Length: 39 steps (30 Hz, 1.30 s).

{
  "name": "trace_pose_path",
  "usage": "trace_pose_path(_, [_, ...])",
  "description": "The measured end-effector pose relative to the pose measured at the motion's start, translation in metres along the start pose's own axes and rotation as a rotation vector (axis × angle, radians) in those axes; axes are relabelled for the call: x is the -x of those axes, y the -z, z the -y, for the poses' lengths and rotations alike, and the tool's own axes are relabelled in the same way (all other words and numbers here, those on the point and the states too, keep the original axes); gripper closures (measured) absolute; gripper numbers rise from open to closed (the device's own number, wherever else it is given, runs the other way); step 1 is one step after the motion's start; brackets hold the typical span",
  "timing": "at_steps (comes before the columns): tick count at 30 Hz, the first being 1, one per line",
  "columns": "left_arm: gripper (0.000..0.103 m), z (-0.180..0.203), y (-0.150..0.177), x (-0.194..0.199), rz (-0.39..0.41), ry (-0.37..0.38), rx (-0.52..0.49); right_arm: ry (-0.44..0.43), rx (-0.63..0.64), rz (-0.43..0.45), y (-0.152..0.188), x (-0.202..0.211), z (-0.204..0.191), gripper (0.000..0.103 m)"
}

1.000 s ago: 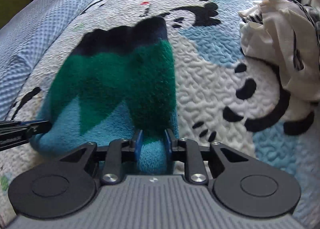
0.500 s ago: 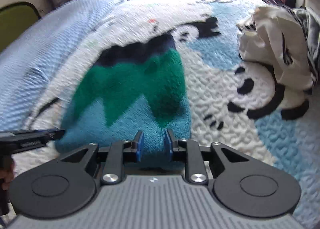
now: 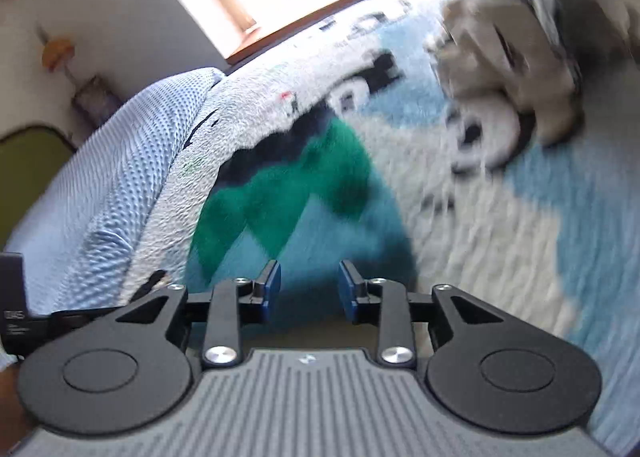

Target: Fold clothes

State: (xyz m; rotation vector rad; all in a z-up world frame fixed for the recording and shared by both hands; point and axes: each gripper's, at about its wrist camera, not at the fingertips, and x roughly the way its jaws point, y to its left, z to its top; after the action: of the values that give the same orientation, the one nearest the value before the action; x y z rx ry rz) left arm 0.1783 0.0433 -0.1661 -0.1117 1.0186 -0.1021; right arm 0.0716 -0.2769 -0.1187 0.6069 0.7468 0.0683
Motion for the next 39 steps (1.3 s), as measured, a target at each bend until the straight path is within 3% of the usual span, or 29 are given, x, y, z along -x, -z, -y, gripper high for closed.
trace_pose_path(3, [0.040,-0.003,0.004,0.002,0.008,-0.008,0.006,-0.014,-0.126,-0.026,0.022,-0.005,0.009,0.063])
trace_pose_path(7, [0.038,-0.014,0.006,-0.003,-0.013,0.020,0.075,-0.025,-0.283,-0.050,0.041,-0.016,0.019,0.063])
trace_pose_path(10, [0.038,-0.020,0.004,-0.010,-0.029,0.048,0.147,-0.018,-0.308,-0.052,0.045,-0.020,0.018,0.063])
trace_pose_path(17, [0.039,-0.004,-0.002,-0.009,-0.009,0.003,0.011,-0.046,-0.437,-0.022,0.050,-0.032,0.024,0.054])
trace_pose_path(21, [0.039,-0.007,-0.005,-0.011,-0.020,0.019,0.025,-0.062,-0.480,-0.032,0.056,-0.041,0.023,0.054])
trace_pose_path(24, [0.039,-0.010,-0.005,-0.011,-0.026,0.030,0.031,-0.055,-0.438,-0.033,0.053,-0.042,0.021,0.054])
trace_pose_path(28, [0.039,-0.027,-0.013,-0.004,-0.029,0.084,0.087,-0.091,-0.369,-0.028,0.021,-0.026,0.031,0.053])
trace_pose_path(29, [0.039,-0.033,-0.017,0.000,-0.022,0.098,0.101,-0.098,-0.313,-0.001,0.008,-0.016,0.032,0.047])
trace_pose_path(30, [0.038,-0.038,-0.022,0.001,-0.014,0.102,0.104,-0.093,-0.254,0.031,-0.006,-0.008,0.033,0.033])
trace_pose_path(32, [0.037,-0.047,-0.034,0.000,0.003,0.080,0.108,-0.076,-0.148,0.061,-0.041,-0.006,0.035,0.020])
trace_pose_path(34, [0.037,-0.052,-0.047,-0.009,0.004,0.073,0.115,-0.076,-0.089,0.052,-0.074,-0.024,0.043,0.020])
trace_pose_path(37, [0.037,-0.057,-0.063,-0.032,-0.031,0.082,0.119,-0.110,-0.076,-0.049,-0.111,-0.070,0.059,0.021])
trace_pose_path(39, [0.037,-0.065,-0.070,-0.049,-0.070,0.106,0.177,-0.133,-0.122,-0.122,-0.124,-0.100,0.077,0.028])
